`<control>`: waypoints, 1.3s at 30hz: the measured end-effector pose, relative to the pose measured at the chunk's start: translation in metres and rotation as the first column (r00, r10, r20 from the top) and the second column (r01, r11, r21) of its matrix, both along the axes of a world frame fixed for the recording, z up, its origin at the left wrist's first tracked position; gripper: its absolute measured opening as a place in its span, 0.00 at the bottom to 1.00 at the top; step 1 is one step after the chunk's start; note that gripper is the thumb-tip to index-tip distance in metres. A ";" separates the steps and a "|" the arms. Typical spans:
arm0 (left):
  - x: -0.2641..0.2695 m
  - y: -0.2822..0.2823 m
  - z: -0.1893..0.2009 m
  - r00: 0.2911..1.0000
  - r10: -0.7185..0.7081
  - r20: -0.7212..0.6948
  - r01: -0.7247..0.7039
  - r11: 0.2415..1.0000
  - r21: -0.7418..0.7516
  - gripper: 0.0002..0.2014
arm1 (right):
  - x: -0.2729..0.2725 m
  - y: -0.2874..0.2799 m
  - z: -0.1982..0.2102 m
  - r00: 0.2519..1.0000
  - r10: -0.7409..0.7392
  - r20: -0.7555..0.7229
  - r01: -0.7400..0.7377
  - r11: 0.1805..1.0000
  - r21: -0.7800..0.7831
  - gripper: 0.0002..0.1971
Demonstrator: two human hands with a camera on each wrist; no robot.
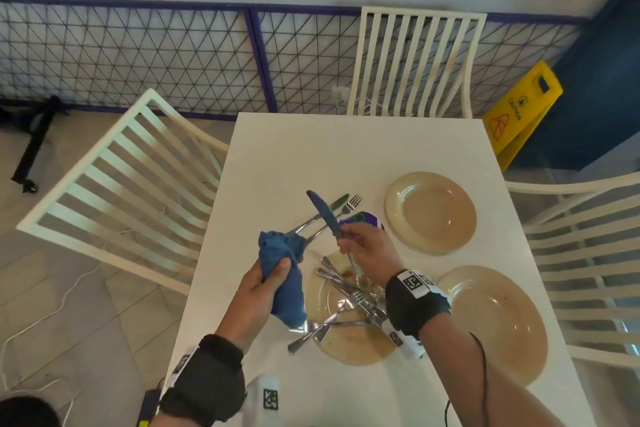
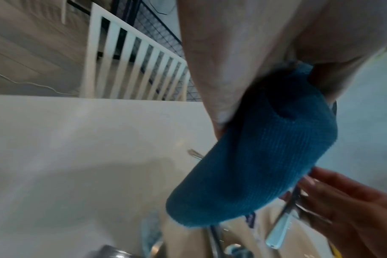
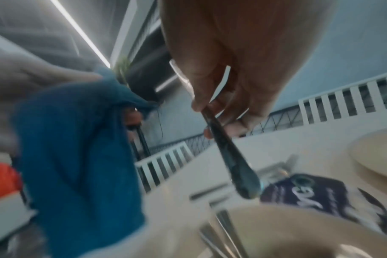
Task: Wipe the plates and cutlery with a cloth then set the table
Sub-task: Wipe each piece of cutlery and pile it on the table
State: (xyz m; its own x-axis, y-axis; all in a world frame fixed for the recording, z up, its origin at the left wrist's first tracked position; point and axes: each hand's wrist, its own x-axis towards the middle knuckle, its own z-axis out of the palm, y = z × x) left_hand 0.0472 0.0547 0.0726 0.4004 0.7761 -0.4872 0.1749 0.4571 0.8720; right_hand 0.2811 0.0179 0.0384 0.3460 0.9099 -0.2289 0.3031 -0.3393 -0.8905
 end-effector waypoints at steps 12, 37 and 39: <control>0.116 -0.036 0.032 0.998 0.064 0.006 -0.065 0.986 0.151 0.15 | 0.011 -0.058 0.075 0.985 -0.050 -0.166 0.048 0.999 -0.015 0.09; 0.151 -0.072 0.068 0.968 0.197 0.154 -0.219 0.966 0.139 0.20 | 0.020 -0.175 0.103 0.892 -0.080 -0.444 0.111 0.993 0.044 0.11; 0.146 -0.048 0.082 0.926 0.316 0.208 -0.344 0.932 0.117 0.17 | 0.020 -0.183 0.104 0.886 -0.075 -0.457 0.102 0.994 0.036 0.10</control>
